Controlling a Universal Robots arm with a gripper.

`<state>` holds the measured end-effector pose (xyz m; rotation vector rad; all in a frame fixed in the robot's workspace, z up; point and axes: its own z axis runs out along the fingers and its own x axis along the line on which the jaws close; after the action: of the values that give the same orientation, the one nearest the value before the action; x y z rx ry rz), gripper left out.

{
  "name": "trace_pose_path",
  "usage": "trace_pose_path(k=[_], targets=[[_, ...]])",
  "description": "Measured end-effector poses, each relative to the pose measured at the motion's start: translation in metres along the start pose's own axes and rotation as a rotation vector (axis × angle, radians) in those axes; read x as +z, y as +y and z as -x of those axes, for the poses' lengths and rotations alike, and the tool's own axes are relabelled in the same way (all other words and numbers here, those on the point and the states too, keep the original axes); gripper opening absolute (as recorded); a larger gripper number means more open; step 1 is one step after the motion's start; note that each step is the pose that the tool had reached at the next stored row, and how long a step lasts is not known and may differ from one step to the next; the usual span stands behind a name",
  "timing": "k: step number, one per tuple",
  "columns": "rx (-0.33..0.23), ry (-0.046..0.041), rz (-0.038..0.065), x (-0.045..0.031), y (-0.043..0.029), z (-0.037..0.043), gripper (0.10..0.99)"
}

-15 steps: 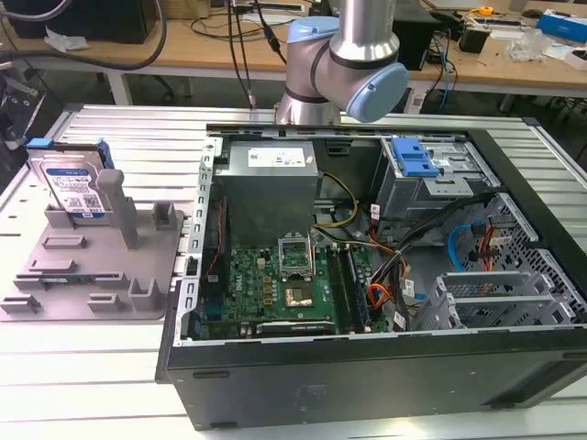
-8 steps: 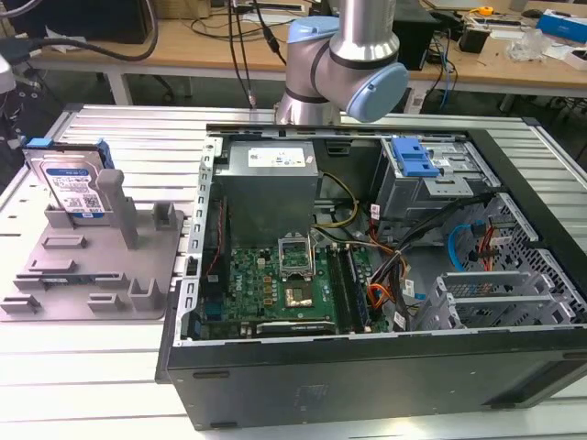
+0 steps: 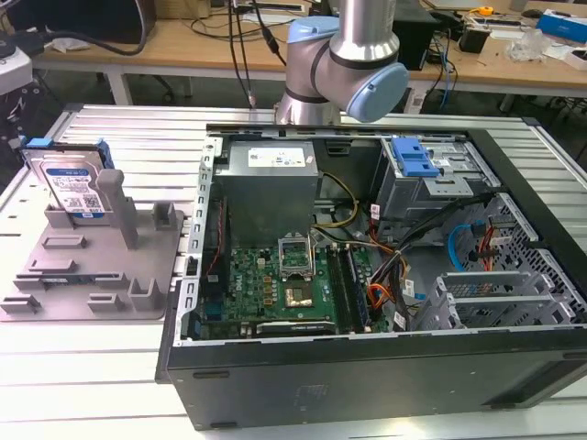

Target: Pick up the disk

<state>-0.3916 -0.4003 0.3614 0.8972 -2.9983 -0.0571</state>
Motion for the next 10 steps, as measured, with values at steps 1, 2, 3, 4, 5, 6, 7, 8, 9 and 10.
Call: trace_pose_path(k=[1, 2, 3, 4, 5, 6, 7, 8, 9, 10], targets=[[-0.037, 0.0014, 0.000, 0.0002, 0.0000, 0.0000, 0.106], [-0.071, 0.0027, 0.000, 0.0004, 0.0000, 0.0000, 0.106], [-0.088, 0.0033, 0.000, 0.0005, 0.0000, 0.0000, 0.106], [-0.114, 0.0043, 0.000, 0.0006, -0.0001, 0.0000, 0.106], [-0.148, 0.0056, 0.000, 0.0008, -0.0001, 0.0000, 0.106], [-0.174, 0.0067, 0.000, 0.0009, -0.0001, 0.0000, 0.106], [-0.193, 0.0073, 0.000, 0.0010, -0.0001, 0.0000, 0.114], [-0.224, 0.0085, 0.000, 0.0012, -0.0001, 0.0000, 0.169], [-0.243, 0.0093, 0.000, 0.0013, -0.0001, 0.0000, 0.235], [-0.262, 0.0100, 0.000, 0.0014, -0.0001, 0.0000, 0.298]])
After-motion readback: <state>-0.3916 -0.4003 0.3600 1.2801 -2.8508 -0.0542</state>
